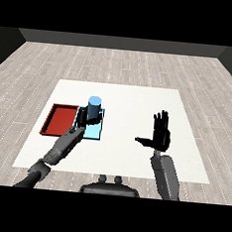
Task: Pick the blue can and put it in the blue box
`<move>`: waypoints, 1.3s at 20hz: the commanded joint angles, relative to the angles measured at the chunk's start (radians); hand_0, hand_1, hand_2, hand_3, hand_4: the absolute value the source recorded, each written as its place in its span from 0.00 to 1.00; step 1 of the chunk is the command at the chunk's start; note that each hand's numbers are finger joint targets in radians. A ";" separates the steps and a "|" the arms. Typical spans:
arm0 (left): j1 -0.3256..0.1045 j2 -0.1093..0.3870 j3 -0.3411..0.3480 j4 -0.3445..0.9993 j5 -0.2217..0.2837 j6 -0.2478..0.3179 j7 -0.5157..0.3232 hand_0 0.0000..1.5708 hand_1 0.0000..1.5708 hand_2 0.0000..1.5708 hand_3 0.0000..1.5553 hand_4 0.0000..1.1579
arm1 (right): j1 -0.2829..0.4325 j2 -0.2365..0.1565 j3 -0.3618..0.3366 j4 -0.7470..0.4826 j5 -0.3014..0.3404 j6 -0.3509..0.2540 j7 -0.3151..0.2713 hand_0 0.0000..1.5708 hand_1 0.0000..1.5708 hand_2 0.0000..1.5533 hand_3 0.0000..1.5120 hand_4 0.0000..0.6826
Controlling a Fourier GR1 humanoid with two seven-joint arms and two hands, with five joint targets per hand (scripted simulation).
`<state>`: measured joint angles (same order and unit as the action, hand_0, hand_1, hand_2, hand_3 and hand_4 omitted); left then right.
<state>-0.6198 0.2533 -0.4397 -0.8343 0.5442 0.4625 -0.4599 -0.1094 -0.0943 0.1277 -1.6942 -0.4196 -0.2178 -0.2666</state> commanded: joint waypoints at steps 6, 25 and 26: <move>-0.047 0.077 -0.048 0.269 -0.125 0.051 0.200 1.00 1.00 0.99 0.95 0.87 | -0.003 0.035 -0.022 0.125 -0.001 0.039 -0.082 0.00 0.00 0.00 0.00 0.00; -0.275 -0.118 0.005 0.828 -0.179 0.058 0.509 0.15 0.15 0.00 0.00 0.40 | -0.017 -0.016 -0.125 0.199 -0.053 0.106 -0.079 0.00 0.00 0.00 0.00 0.00; -0.222 -0.085 0.022 0.817 -0.171 -0.007 0.440 0.00 0.00 0.00 0.00 0.00 | -0.038 0.005 -0.114 0.200 -0.035 0.076 -0.079 0.00 0.00 0.00 0.00 0.00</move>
<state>-0.8405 0.1760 -0.4297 -0.0691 0.3836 0.5086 -0.0217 -0.1354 -0.0933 0.0215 -1.4943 -0.4610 -0.1309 -0.3449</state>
